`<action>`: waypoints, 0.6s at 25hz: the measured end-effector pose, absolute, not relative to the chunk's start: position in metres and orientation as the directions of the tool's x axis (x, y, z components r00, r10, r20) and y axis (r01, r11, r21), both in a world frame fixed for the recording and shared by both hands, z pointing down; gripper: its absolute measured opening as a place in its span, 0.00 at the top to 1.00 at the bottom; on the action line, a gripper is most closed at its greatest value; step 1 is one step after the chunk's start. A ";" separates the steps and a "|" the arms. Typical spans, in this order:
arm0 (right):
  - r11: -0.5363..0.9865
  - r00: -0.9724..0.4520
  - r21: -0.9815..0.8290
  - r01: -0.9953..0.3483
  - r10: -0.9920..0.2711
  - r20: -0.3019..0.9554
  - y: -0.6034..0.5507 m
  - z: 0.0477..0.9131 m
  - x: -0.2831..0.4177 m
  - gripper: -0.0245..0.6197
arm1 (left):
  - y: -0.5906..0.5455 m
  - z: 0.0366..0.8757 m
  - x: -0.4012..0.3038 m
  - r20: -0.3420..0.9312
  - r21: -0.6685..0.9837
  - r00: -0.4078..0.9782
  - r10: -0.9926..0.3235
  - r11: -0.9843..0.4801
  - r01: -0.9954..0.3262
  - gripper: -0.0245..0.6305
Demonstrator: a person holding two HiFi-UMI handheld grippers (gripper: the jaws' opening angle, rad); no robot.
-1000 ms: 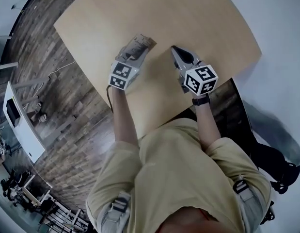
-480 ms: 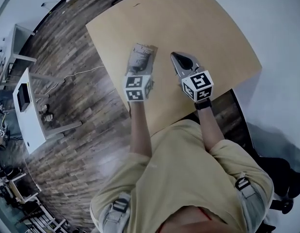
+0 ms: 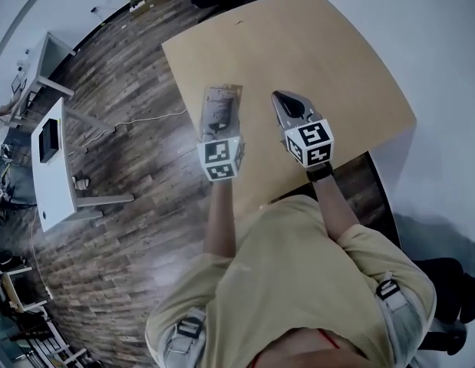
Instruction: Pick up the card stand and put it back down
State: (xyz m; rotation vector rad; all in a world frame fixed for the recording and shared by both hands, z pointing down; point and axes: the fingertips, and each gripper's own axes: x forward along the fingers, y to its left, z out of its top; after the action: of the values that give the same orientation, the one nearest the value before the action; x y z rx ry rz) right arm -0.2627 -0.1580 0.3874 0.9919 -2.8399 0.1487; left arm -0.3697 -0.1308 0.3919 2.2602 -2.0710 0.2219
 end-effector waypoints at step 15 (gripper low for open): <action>0.773 -0.770 -0.054 -0.632 -0.619 0.157 -0.088 0.389 -0.253 0.95 | -0.049 0.390 -0.354 0.140 -0.042 0.134 -0.981 -0.141 -0.989 0.84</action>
State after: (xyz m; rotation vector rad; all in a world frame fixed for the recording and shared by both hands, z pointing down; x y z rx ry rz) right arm -0.2528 -0.0882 0.3892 1.0051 -2.8339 0.1561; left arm -0.3535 -0.0486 0.3898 2.3192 -2.0182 0.2060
